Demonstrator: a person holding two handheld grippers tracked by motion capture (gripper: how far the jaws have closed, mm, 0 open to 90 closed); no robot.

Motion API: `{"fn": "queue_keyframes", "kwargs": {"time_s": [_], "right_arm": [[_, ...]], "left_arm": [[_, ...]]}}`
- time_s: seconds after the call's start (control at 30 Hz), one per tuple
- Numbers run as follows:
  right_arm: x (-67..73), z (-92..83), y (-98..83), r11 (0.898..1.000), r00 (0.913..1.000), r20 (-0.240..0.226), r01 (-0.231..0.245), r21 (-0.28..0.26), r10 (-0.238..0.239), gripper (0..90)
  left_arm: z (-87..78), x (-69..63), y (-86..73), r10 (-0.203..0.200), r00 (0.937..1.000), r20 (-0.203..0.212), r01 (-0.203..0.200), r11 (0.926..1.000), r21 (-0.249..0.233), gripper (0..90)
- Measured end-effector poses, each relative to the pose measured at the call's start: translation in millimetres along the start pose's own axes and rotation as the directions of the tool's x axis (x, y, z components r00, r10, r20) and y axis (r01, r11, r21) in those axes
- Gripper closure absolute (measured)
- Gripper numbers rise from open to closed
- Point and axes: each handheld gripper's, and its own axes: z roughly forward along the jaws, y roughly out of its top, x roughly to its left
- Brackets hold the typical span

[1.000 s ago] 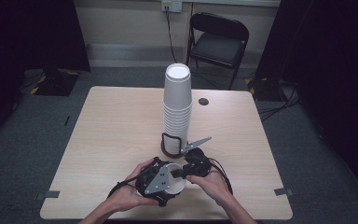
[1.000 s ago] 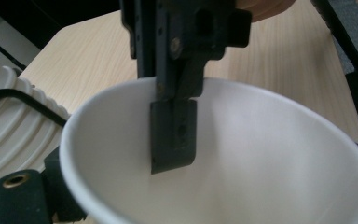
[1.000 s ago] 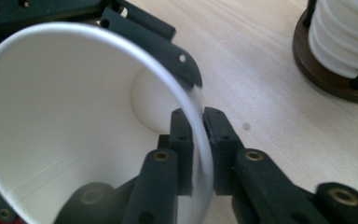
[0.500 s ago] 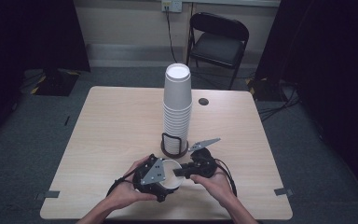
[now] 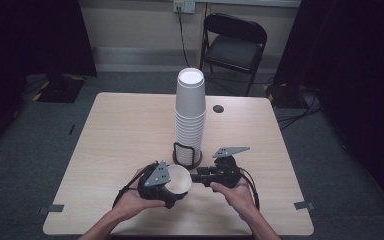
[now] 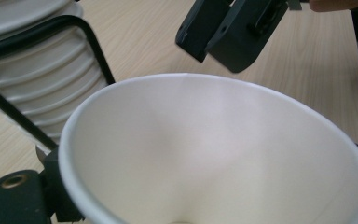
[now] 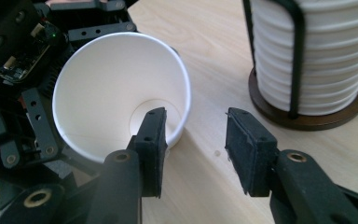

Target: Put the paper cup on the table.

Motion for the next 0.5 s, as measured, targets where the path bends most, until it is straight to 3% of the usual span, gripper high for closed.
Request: {"fn": "queue_keyframes", "kwargs": {"time_s": [0.13,0.3,0.5], "right_arm": [[-2.7,-3.2,-1.0,1.0,0.9994,0.035,0.003,-0.023,-0.002,49.2],[-3.2,-5.2,-4.0,1.0,0.999,0.043,0.014,-0.028,-0.012,43.1],[-8.4,-8.9,-6.1,0.999,0.9969,0.078,-0.012,-0.037,0.015,34.7]], "left_arm": [[-6.9,7.0,-1.9,-0.036,0.999,-0.028,0.035,0.9993,-0.014,11.3],[-14.2,14.9,-2.7,-0.071,0.9971,-0.027,0.071,0.9971,-0.029,11.1],[-19.4,25.0,-5.4,-0.146,0.9882,-0.047,0.143,0.9881,-0.055,11.2]]}}
